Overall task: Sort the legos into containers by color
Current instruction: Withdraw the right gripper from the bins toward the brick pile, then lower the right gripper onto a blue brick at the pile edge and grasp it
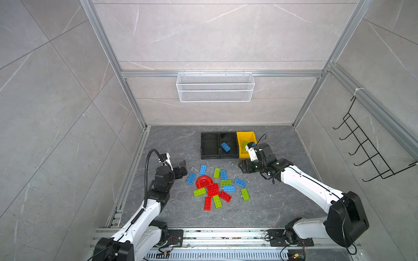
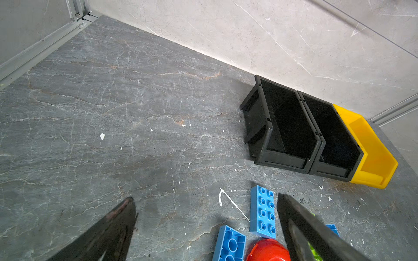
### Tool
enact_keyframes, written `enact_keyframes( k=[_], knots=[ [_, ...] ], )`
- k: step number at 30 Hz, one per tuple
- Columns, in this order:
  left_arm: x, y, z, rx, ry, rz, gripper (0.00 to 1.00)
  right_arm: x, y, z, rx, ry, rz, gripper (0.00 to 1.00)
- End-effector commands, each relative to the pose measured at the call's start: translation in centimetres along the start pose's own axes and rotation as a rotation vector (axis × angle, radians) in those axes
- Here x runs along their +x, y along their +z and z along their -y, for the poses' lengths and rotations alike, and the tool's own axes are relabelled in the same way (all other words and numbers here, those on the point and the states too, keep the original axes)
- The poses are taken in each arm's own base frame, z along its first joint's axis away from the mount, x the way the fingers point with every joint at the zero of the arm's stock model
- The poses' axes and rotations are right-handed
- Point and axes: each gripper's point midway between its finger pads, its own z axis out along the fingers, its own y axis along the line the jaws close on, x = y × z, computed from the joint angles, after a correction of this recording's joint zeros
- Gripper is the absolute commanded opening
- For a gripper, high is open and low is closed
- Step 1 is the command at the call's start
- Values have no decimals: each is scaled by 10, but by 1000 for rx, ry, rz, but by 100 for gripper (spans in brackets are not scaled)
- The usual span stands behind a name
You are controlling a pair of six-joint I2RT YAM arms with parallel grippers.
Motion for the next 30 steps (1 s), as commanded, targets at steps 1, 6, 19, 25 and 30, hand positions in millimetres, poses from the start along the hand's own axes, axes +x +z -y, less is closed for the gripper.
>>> enact_keyframes(
  k=[1, 6, 19, 25, 30],
  knots=[
    [-17, -4, 6, 17, 12, 59, 100, 38, 0, 13, 79, -6, -89, 74],
    [-15, -3, 4, 11, 12, 55, 100, 64, 14, 7, 65, -26, -191, 75],
    [-19, -6, 6, 19, 12, 68, 100, 86, 47, 3, 133, -108, -341, 77],
    [-21, -7, 10, 34, 21, 67, 100, 88, 53, 0, 144, -181, -396, 77],
    [-23, -10, 9, 33, 17, 78, 100, 88, 57, 4, 166, -214, -426, 75]
  ],
)
